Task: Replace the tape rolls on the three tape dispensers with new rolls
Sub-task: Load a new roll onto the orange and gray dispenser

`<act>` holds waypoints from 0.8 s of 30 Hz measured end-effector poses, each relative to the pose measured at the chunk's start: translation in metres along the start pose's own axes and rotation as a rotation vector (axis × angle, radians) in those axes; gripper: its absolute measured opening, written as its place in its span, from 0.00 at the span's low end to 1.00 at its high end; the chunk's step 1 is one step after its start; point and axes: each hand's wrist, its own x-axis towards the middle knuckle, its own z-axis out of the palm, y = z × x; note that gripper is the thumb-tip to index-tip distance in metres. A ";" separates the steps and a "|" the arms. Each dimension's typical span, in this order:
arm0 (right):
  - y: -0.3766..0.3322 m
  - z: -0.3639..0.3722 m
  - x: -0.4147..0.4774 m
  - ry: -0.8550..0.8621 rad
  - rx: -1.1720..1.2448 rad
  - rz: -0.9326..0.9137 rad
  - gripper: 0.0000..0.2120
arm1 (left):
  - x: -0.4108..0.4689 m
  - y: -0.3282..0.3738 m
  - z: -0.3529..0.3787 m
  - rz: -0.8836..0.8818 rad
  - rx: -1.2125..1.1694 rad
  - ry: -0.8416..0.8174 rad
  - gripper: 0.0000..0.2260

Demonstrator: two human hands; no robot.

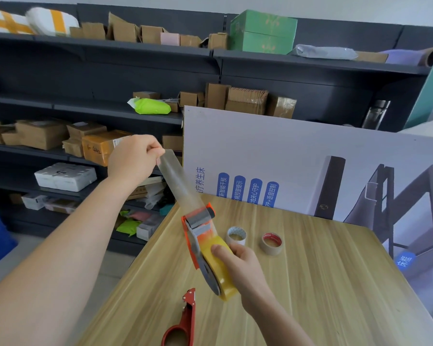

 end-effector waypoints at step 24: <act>-0.001 -0.030 0.009 0.081 0.378 0.201 0.23 | -0.092 -0.022 0.098 -0.556 -0.690 -0.717 0.03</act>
